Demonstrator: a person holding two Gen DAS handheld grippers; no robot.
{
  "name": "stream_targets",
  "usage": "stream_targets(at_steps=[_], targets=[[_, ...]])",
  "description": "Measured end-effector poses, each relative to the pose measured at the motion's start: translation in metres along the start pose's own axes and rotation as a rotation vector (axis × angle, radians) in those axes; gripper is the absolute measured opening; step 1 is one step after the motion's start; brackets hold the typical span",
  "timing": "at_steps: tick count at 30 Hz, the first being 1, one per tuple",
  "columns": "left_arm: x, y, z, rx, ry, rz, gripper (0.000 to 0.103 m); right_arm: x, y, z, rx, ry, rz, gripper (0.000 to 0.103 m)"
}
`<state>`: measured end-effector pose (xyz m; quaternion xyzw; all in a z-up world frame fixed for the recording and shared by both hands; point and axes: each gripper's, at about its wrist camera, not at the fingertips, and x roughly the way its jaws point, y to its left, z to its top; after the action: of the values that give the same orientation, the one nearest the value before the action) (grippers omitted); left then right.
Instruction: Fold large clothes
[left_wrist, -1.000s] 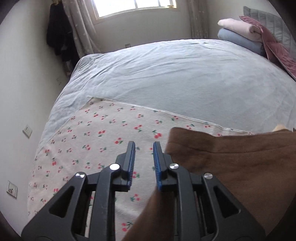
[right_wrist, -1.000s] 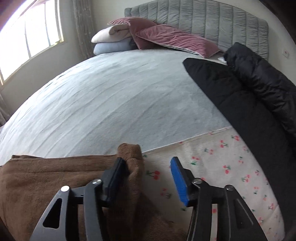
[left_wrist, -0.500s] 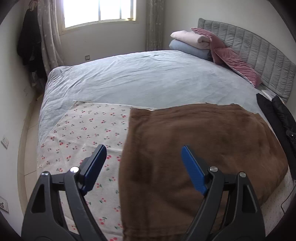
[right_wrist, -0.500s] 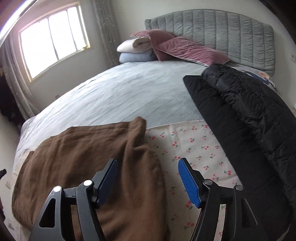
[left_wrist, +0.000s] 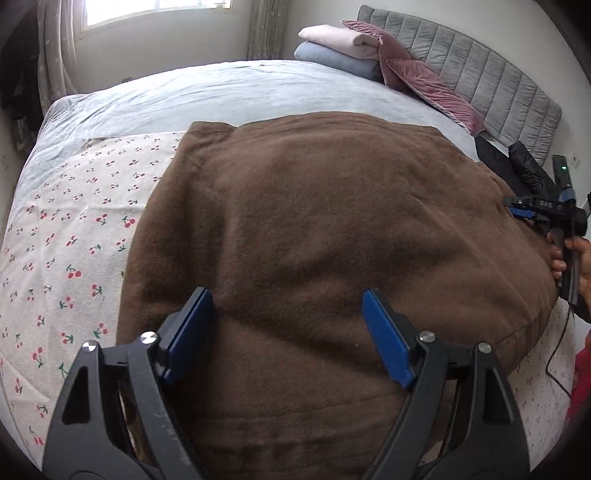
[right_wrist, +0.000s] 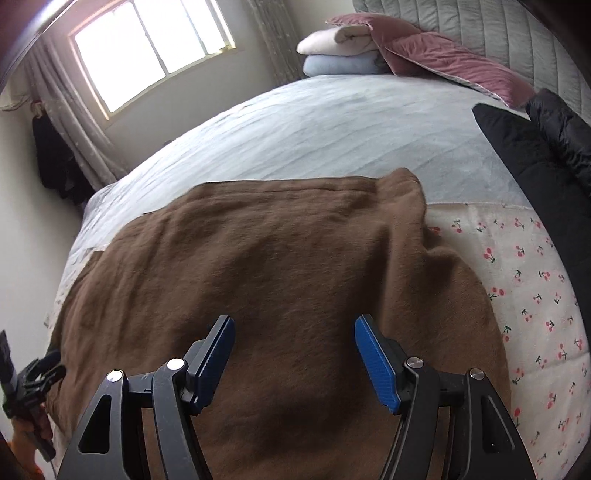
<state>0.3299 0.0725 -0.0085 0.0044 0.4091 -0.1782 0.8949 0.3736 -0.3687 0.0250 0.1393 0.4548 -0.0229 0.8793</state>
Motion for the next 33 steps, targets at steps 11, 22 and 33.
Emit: stream_targets(at_steps=[11, 22, 33], targets=[[-0.056, 0.02, -0.007, -0.056, 0.008, 0.024, 0.083, -0.078, -0.065, -0.019, 0.126, -0.13, -0.276, 0.07], [-0.084, 0.091, -0.068, -0.602, 0.15, -0.278, 0.083, -0.143, -0.077, -0.127, 0.311, -0.082, 0.049, 0.092], [-0.036, 0.09, -0.081, -0.812, 0.079, -0.378, 0.082, -0.079, -0.071, -0.148, 0.533, -0.004, 0.22, 0.094]])
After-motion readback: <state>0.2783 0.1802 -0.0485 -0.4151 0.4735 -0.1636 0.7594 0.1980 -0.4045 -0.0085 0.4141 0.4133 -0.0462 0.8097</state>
